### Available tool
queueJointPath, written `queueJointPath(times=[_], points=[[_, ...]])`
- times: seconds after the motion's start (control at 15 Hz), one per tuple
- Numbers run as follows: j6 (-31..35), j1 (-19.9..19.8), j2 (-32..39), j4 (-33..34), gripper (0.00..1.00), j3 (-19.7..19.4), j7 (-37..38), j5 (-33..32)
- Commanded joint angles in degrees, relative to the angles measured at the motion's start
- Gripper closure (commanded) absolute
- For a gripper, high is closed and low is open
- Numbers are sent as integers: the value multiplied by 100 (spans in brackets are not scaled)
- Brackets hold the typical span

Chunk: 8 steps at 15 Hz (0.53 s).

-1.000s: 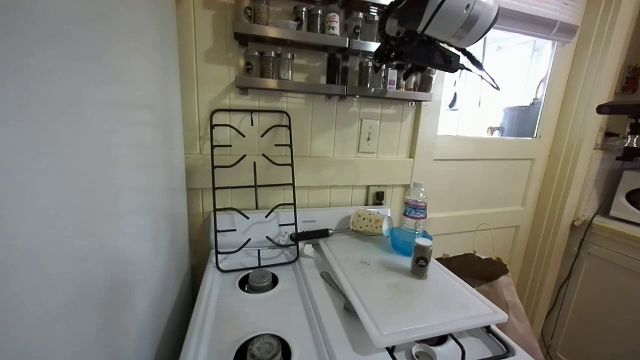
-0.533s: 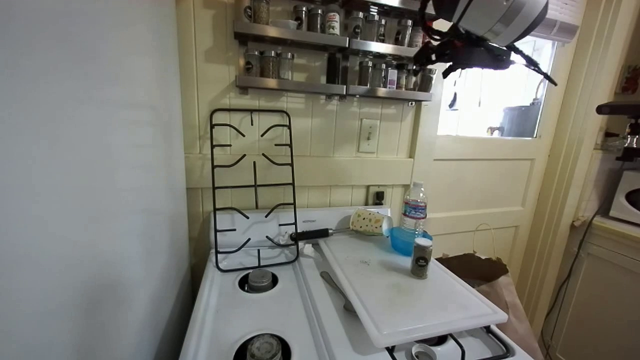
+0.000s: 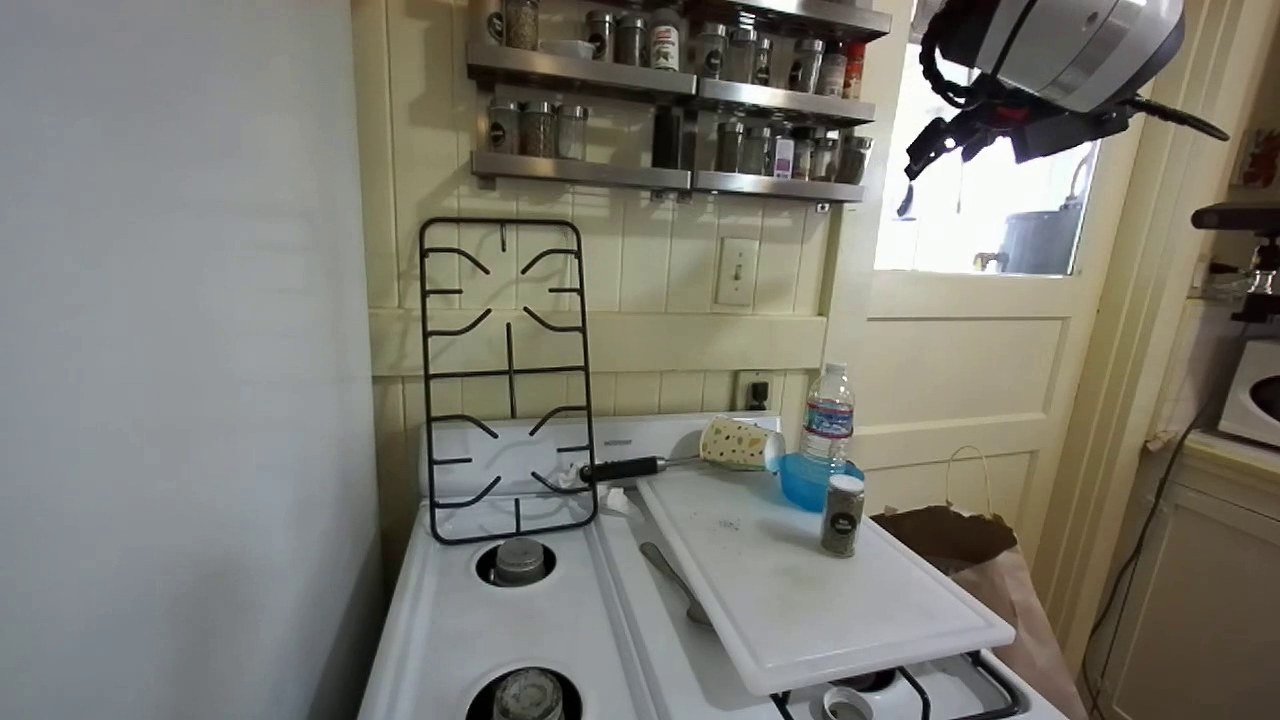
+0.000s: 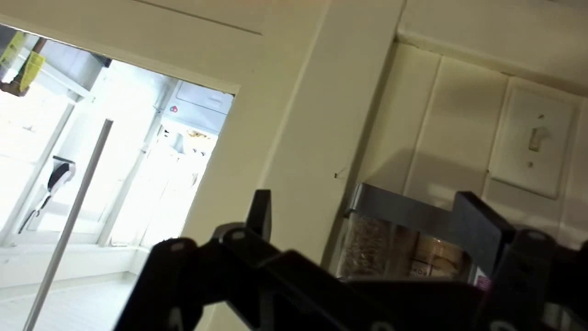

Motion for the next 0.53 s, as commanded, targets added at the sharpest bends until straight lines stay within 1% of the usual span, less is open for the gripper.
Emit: queueJointPath(times=[0.0,0.07,0.13,0.2,0.33,0.47], points=[[50,-15,46,0,0,-4,-51,-12],[78,-18,80,0,0,-4,-69,-25],[182,1103,258,-88,0,-952,926,-1071],[338,1182,352,-12,0,-1026,1197,-1367],[474,1782,595,231,0,-1590,2096,-1998],[444,2319,782,400,0,-2106,2859,-2501]])
